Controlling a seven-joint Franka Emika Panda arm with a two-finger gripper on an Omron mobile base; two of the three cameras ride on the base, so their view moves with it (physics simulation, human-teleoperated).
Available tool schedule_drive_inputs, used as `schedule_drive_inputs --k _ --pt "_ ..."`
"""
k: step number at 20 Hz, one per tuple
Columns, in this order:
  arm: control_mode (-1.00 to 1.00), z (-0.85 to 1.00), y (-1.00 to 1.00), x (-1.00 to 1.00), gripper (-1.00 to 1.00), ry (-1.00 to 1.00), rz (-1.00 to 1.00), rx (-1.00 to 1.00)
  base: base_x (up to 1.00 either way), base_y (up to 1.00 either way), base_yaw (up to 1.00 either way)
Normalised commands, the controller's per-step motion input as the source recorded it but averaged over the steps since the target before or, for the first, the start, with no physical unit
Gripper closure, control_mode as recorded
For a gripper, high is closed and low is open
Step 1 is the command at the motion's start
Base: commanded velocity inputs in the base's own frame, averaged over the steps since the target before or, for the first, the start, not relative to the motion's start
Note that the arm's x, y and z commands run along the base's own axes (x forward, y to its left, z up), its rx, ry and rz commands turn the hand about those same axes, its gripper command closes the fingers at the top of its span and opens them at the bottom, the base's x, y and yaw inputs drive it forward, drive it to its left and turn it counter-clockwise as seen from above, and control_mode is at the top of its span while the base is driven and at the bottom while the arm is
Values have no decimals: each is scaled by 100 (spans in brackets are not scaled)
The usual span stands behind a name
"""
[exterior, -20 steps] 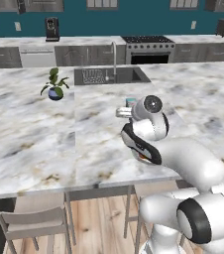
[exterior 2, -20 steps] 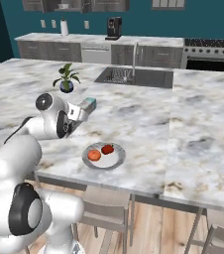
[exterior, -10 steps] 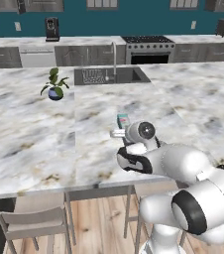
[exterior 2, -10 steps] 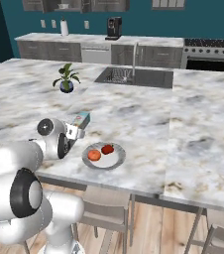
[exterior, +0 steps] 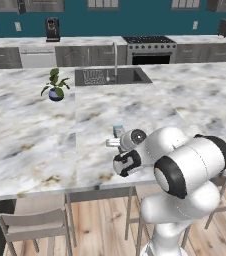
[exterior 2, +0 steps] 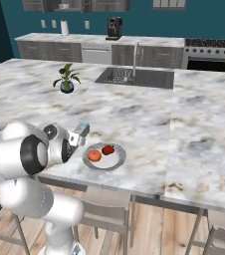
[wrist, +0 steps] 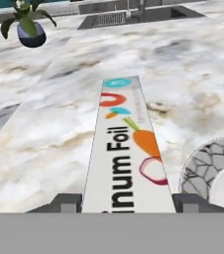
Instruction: Retrieve the tupperware and aluminum foil from the cabinet and place them on the dining counter near the plate with squash and bell pepper to prepare for storing leftovers.
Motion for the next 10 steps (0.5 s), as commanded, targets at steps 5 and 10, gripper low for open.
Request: schedule_drive_inputs --k 5,10 --pt "-100 -80 5 36 -100 3 1 0 0 0 0" --pt "-100 -39 3 29 -100 -1 0 0 0 0 0"
